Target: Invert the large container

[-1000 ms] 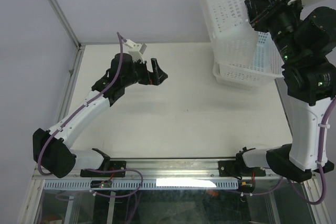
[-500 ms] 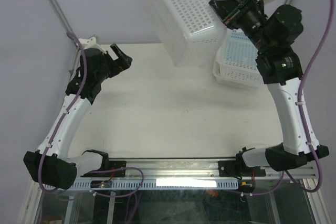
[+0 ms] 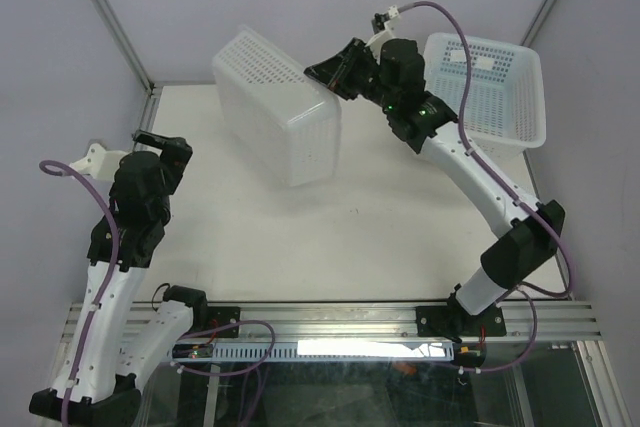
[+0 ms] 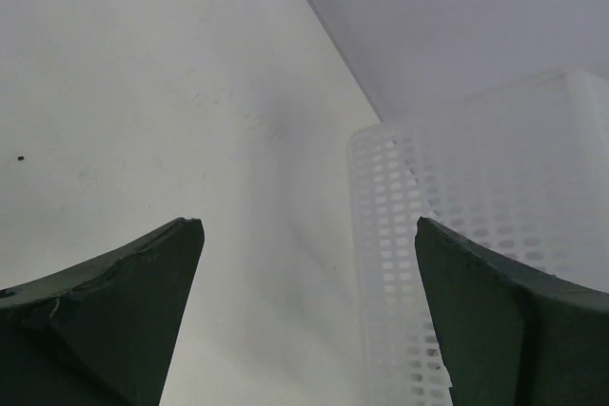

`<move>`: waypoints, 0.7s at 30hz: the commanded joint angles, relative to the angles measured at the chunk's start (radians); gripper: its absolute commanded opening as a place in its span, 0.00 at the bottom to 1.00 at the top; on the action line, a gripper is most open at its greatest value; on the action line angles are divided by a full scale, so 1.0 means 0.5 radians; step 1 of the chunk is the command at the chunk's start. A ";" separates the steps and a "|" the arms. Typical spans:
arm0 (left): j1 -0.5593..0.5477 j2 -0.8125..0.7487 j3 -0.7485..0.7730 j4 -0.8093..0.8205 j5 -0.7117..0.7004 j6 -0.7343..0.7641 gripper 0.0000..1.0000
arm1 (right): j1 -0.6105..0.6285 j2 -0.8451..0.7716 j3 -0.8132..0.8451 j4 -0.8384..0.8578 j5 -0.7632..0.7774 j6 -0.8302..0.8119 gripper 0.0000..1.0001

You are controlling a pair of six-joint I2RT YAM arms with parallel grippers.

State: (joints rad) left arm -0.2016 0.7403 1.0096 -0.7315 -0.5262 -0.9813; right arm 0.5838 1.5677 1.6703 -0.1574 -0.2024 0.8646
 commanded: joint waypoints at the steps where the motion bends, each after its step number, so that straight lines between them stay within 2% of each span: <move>1: 0.000 -0.040 0.061 -0.034 -0.277 -0.097 0.99 | 0.122 0.093 0.099 0.390 0.038 0.083 0.00; 13: 0.001 -0.042 0.362 0.023 -0.325 0.176 0.99 | 0.472 0.577 0.161 0.445 0.048 0.106 0.00; 15: -0.001 -0.020 0.412 0.061 -0.259 0.271 0.99 | 0.472 0.620 0.099 0.486 0.310 0.654 0.00; 21: 0.001 0.116 0.500 0.156 0.057 0.587 0.99 | 0.466 0.502 -0.283 0.533 0.555 0.860 0.00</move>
State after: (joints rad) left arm -0.2020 0.7490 1.2190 -0.7250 -0.6140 -0.8345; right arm 0.8379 1.8946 1.6279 0.0296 -0.0742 1.1355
